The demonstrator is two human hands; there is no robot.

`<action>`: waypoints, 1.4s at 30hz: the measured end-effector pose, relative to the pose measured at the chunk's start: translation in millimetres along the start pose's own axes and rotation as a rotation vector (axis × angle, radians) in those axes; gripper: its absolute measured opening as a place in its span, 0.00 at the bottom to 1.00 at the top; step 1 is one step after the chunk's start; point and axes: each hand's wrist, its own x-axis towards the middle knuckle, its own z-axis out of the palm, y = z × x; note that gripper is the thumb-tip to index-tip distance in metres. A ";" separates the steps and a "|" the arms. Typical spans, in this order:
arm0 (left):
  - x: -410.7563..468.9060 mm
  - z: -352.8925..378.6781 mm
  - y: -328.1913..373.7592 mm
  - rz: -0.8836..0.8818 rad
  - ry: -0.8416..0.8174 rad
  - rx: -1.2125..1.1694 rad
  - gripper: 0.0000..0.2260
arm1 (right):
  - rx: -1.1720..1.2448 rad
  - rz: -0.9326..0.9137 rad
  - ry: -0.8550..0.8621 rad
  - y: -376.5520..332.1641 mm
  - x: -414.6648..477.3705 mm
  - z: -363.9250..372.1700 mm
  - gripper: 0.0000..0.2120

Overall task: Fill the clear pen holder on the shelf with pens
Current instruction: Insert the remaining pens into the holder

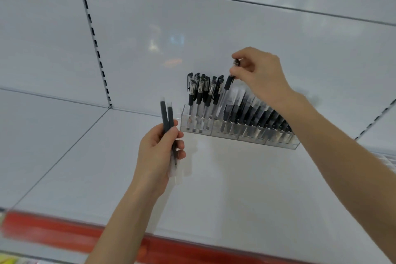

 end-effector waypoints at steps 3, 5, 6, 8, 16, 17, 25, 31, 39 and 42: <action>0.7 -3.4 -2.9 0.015 -0.016 0.004 0.06 | -0.013 -0.018 -0.015 -0.5 3.1 6.7 0.14; 2.1 -5.5 -5.5 0.027 -0.015 -0.004 0.06 | -0.006 -0.031 -0.009 -1.3 4.8 8.3 0.13; 2.7 -6.1 -6.6 0.031 -0.018 -0.008 0.06 | -0.008 -0.039 -0.008 -1.7 5.1 9.2 0.13; 3.3 -6.4 -7.9 0.038 -0.022 -0.013 0.06 | -0.009 -0.050 -0.010 -1.7 5.0 11.9 0.13; 1.4 -3.4 -4.8 0.047 -0.057 -0.061 0.15 | -0.179 -0.087 -0.170 4.4 3.0 20.2 0.10; 1.0 -3.1 -4.5 0.051 -0.073 -0.066 0.18 | -0.191 -0.088 -0.189 4.7 3.2 21.4 0.10; 1.5 -1.9 -3.6 0.036 -0.094 -0.080 0.21 | -0.268 -0.158 -0.216 4.4 -1.2 24.3 0.11; 9.1 -1.7 0.6 0.099 0.096 -0.280 0.09 | 0.134 0.063 -0.223 -17.6 -59.9 8.7 0.06; 12.1 6.1 -3.0 0.129 0.110 -0.282 0.08 | 0.428 0.275 -0.360 -8.5 -97.2 6.1 0.03; 9.6 3.1 -4.8 0.071 0.056 -0.158 0.03 | 0.552 0.364 -0.113 4.2 -78.8 -10.1 0.06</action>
